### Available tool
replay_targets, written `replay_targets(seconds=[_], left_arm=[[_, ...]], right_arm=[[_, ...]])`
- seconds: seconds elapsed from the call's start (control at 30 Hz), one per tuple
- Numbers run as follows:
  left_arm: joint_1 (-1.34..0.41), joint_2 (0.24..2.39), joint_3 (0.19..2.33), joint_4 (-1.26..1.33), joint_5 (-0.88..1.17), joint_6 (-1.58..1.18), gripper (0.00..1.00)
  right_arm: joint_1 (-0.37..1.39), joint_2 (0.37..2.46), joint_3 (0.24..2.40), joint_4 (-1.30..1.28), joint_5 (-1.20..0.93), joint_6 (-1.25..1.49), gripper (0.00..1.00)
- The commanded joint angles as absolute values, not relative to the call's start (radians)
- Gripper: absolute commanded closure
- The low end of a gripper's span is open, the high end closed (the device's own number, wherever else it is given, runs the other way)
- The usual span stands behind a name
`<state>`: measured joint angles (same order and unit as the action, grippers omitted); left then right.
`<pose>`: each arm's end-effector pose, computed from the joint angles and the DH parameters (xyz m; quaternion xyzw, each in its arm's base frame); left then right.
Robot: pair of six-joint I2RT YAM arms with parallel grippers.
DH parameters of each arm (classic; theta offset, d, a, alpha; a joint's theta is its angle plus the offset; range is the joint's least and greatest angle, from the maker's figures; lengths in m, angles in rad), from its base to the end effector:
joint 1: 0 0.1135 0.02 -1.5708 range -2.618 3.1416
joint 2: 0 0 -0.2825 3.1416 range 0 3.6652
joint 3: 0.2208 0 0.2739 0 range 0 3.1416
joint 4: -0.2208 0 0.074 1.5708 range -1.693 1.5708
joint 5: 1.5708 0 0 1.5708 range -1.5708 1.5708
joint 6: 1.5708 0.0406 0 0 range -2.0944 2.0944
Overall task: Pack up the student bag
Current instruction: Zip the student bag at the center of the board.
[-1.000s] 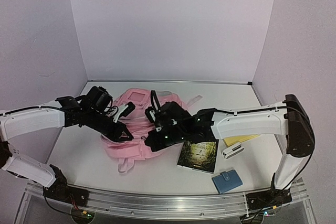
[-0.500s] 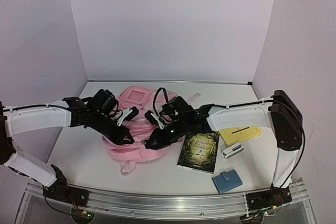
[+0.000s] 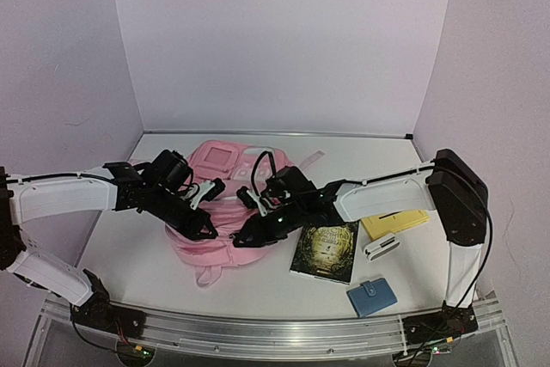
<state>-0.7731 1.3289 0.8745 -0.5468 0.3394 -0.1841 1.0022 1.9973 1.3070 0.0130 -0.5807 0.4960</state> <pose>0.1905 -0.2048 0.2298 0.3200 0.8914 -0.2714 0.1712 0.2317 0.4040 0.1791 -0.3361 0.8056 0.4710 0.1273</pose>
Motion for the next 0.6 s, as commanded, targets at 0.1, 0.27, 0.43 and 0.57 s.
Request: replay_targets(seconds=[0.1, 0.27, 0.43, 0.57], left_arm=[[-0.779, 1.285, 0.884, -0.470, 0.420, -0.208, 1.00], [-0.779, 1.278, 0.873, -0.463, 0.420, -0.214, 1.00], [-0.779, 1.279, 0.869, -0.461, 0.421, -0.215, 1.00], [-0.779, 1.287, 0.872, -0.462, 0.424, -0.214, 1.00]], right_arm=[[0.977, 1.996, 1.281, 0.095, -0.526, 0.527, 0.81], [0.960, 1.949, 1.257, 0.116, -0.508, 0.536, 0.85], [0.956, 1.933, 1.246, 0.141, -0.524, 0.548, 0.85], [0.956, 1.928, 1.239, 0.159, -0.529, 0.557, 0.82]])
